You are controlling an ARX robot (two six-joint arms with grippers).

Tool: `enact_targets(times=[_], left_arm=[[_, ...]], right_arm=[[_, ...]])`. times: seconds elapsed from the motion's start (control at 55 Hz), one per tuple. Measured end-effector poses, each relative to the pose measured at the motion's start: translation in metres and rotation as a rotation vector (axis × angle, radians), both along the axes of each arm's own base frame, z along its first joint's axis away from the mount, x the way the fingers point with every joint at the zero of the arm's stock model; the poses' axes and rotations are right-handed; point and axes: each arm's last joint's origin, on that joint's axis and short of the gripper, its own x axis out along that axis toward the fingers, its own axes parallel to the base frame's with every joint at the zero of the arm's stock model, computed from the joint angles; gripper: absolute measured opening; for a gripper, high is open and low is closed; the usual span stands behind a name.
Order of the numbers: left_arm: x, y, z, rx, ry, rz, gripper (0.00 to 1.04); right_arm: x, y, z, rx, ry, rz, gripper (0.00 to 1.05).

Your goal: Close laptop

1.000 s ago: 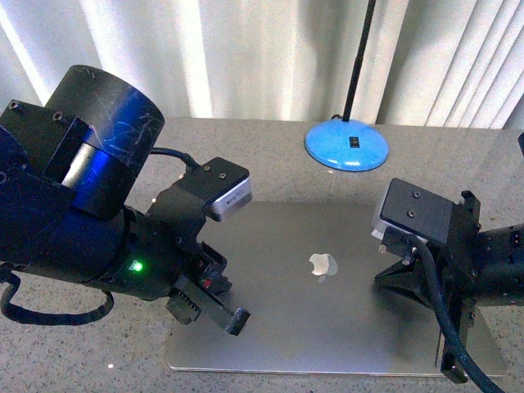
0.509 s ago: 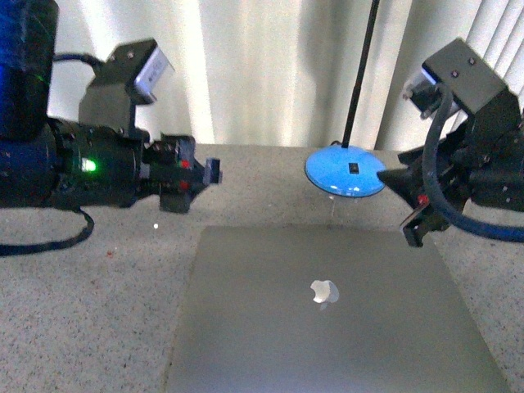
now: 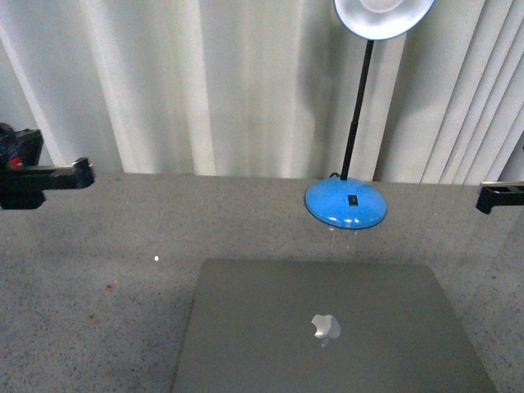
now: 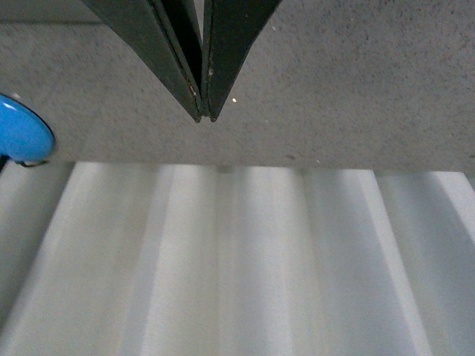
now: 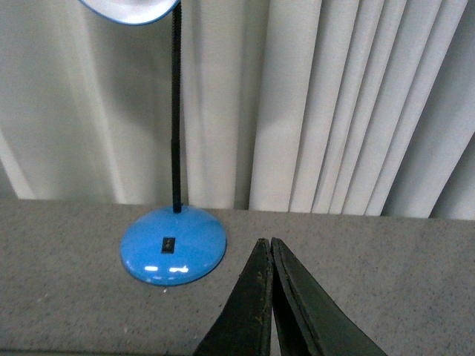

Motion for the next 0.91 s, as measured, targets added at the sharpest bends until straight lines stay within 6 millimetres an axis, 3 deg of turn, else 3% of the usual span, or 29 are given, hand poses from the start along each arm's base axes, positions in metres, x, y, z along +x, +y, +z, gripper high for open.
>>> enact_targets(times=[0.182,0.4,0.636,0.909], left_arm=[[-0.041,0.022,0.006,0.008,0.023,0.006,0.04],[-0.073,0.034,0.015,0.006,0.012,0.001,0.04],[-0.095,0.048,0.015,0.005,0.015,0.003,0.04],[-0.112,0.049,0.019,0.005,0.001,0.003,0.04]], right_arm=[[-0.041,-0.015,0.006,0.013,0.013,-0.009,0.03],[-0.071,-0.027,0.016,0.018,0.033,0.011,0.03],[-0.096,-0.032,0.021,0.020,0.015,-0.007,0.03],[-0.114,-0.032,0.022,0.020,0.013,-0.007,0.03]])
